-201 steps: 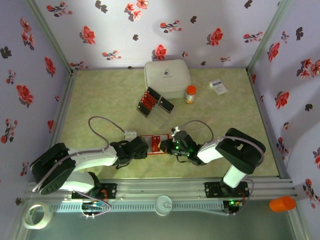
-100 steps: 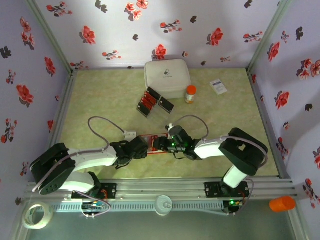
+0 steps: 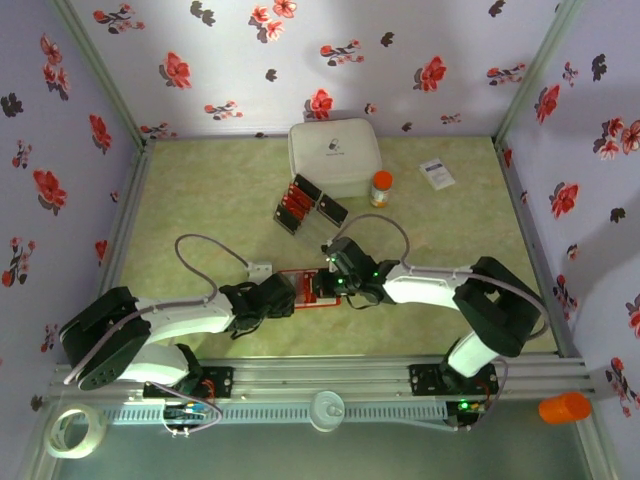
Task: Put the credit cards into the card holder
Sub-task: Insert the credit card into the card slot.
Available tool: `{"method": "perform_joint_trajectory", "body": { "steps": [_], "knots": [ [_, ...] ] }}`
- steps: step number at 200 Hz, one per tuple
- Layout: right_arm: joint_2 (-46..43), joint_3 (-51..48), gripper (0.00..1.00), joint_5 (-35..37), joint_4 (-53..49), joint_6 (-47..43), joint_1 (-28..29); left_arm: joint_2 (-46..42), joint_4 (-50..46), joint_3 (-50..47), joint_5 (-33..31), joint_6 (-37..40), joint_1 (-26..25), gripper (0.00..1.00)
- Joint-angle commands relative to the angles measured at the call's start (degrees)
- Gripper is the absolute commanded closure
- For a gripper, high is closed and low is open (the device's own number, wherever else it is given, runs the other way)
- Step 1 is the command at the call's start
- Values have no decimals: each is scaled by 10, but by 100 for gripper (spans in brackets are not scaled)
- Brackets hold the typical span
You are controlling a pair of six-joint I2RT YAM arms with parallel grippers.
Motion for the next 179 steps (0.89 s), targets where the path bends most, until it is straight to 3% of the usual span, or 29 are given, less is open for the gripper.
{"method": "perform_joint_trajectory", "body": {
  "steps": [1, 89, 143, 179],
  "knots": [
    [27, 24, 94, 11, -28, -22, -3, 7, -18, -12, -8, -2, 2, 0],
    [134, 82, 100, -20, -7, -6, 4, -3, -15, -12, -9, -5, 1, 0],
    [134, 77, 100, -18, 14, 15, 12, -112, -48, -12, -15, -5, 27, 0],
    [123, 65, 100, -19, 29, 29, 13, -124, -43, -19, 6, 3, 56, 0]
  ]
}}
